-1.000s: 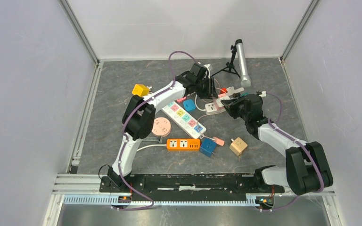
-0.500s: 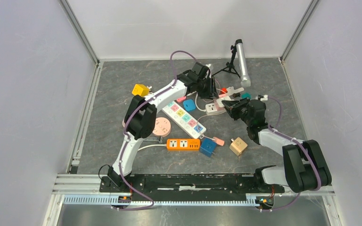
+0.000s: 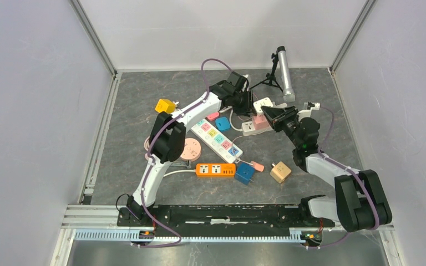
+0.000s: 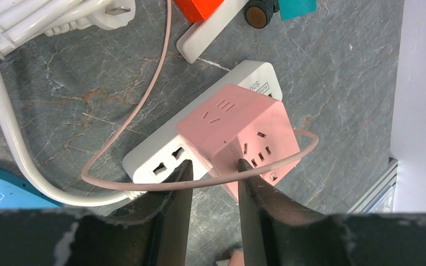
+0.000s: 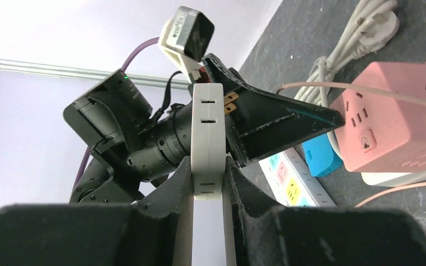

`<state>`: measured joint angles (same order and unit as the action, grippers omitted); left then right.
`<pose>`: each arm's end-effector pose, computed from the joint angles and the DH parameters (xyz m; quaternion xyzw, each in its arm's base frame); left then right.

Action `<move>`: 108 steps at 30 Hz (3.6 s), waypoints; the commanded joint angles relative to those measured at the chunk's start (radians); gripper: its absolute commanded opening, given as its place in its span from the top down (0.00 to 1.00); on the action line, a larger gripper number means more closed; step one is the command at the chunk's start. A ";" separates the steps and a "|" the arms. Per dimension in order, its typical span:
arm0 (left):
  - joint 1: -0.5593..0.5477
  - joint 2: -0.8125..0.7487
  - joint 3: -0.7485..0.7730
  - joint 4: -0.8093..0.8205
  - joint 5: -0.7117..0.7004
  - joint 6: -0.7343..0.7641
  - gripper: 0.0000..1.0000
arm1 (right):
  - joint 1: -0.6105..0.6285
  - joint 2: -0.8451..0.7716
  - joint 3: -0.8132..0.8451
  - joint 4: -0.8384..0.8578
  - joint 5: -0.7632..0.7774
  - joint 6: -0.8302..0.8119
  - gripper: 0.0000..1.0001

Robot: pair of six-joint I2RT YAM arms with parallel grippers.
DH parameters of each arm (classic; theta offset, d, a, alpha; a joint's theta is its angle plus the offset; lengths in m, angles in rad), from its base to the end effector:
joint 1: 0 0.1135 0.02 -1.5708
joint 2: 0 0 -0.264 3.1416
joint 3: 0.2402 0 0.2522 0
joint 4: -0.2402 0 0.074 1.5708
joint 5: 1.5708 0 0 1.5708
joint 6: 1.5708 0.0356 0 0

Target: Pull the plug off the socket

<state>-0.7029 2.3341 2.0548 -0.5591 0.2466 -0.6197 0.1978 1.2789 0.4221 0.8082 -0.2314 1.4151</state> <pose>0.3965 -0.3474 0.2137 0.0825 0.9240 -0.3089 0.2099 0.2517 0.0588 0.2152 0.3459 0.6356 0.5524 0.4138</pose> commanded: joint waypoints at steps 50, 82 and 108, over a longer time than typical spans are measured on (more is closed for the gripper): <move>0.214 -0.840 -0.671 0.199 -0.144 0.110 0.02 | -0.342 -0.038 0.006 -0.667 -0.143 -0.773 0.88; 0.267 -0.734 -0.714 0.311 0.115 -0.026 0.06 | -0.041 -0.185 0.244 -0.700 0.014 -1.095 0.13; 0.203 -0.609 -0.651 0.211 0.156 0.003 0.10 | 0.101 0.257 0.626 -0.908 0.094 -1.201 0.19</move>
<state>-0.4995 1.7050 1.3514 -0.3374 0.3698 -0.6174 0.2916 1.5051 0.9737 -0.0681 -0.1978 0.2718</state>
